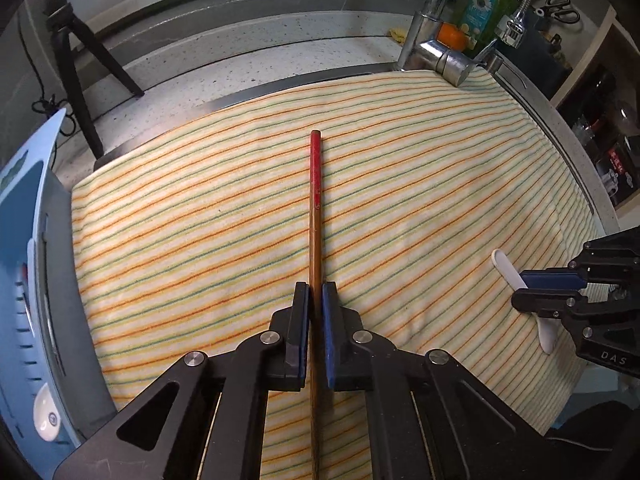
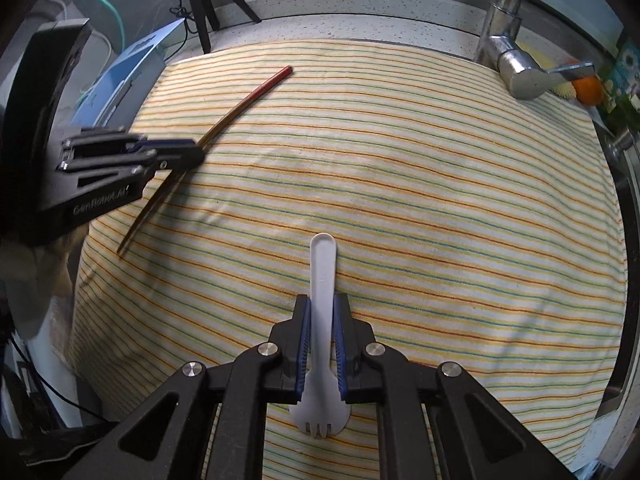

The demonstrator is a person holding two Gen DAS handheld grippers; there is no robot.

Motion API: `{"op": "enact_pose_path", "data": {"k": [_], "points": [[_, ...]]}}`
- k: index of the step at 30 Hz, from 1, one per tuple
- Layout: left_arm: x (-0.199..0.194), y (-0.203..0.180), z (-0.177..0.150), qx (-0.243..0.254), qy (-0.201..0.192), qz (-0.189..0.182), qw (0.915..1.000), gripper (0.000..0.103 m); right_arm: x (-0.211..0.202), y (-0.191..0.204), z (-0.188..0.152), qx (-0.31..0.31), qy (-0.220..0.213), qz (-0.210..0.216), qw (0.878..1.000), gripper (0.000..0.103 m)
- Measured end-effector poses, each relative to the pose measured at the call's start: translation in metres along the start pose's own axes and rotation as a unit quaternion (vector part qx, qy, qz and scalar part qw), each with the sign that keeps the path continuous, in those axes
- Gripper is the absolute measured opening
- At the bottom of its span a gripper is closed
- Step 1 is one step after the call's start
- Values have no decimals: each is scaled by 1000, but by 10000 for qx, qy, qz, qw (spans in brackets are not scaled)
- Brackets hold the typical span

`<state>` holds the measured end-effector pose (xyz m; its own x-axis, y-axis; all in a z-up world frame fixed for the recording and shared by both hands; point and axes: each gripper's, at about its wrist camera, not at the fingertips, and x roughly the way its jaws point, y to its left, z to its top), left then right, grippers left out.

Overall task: Organize utensils
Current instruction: 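Grasp the red-tipped chopstick with the left tool while the right grasps the white spork, then carry chopstick and spork into the blue basket and open both tools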

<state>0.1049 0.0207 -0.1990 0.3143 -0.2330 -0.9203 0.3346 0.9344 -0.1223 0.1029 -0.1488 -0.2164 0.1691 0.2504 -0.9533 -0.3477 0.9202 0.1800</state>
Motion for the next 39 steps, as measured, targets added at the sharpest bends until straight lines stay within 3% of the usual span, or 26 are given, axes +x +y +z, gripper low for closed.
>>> {"op": "enact_pose_path", "data": {"k": [9,19,31,39], "points": [[-21,-1,-45,-863,-429,-175,9952,5,-4,-14,-6,711,-267,368,9964,10],[-51,14,-65,-1290,-739,-304,9884,5,-12,6,11,581,-418,465,9963,10],[-118,77,-77,-1728,-1398,253,9746,5,-44,79,70,117,-912,900,9917,10],[-137,125,-97,-2002,-1452,668,9666,5,-44,140,104,-251,-1020,1119,9881,10]]}}
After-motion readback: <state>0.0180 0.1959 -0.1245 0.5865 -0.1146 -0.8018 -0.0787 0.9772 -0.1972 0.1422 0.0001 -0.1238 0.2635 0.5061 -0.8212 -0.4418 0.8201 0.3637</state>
